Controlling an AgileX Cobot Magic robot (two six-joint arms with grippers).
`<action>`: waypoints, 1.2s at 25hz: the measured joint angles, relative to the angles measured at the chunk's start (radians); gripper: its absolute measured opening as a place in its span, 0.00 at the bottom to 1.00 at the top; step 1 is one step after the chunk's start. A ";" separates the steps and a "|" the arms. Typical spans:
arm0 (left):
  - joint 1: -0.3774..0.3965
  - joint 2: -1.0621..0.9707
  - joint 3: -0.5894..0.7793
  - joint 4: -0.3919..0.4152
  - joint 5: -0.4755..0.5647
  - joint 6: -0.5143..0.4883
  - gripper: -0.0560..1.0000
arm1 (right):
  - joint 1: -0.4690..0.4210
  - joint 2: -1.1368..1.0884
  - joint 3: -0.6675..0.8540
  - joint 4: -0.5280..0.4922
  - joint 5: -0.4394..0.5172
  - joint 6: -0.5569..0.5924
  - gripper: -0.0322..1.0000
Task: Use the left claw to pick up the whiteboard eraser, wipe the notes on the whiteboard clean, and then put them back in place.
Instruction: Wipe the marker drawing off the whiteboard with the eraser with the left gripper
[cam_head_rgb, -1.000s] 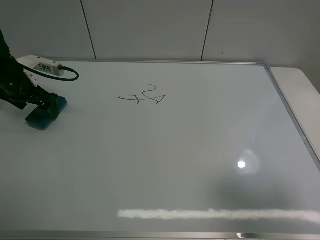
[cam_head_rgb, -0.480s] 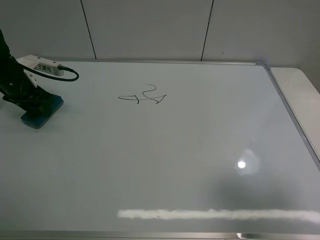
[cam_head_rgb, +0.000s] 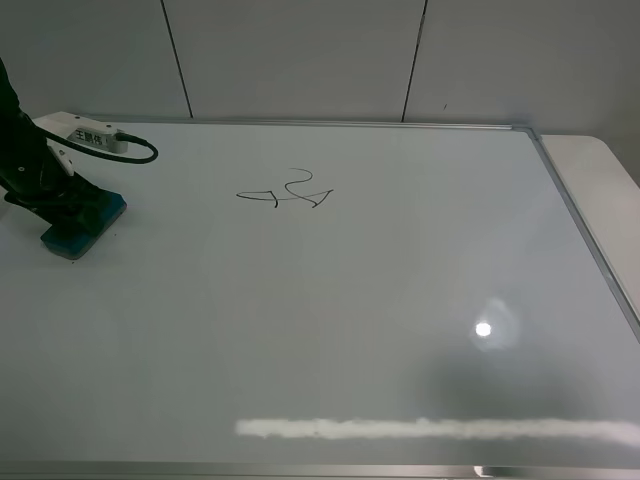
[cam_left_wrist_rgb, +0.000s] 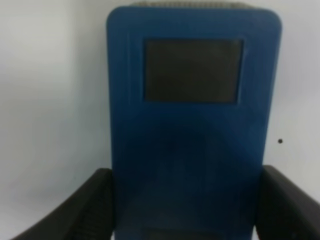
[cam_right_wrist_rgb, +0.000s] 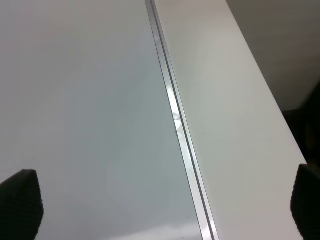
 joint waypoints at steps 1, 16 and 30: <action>-0.001 -0.002 0.000 0.000 0.002 0.000 0.58 | 0.000 0.000 0.000 0.000 0.000 0.000 0.99; -0.200 -0.086 -0.002 0.028 0.068 -0.057 0.58 | 0.000 0.000 0.000 0.000 0.000 0.000 0.99; -0.508 0.040 -0.254 0.027 0.137 -0.039 0.58 | 0.000 0.000 0.000 0.000 0.000 0.000 0.99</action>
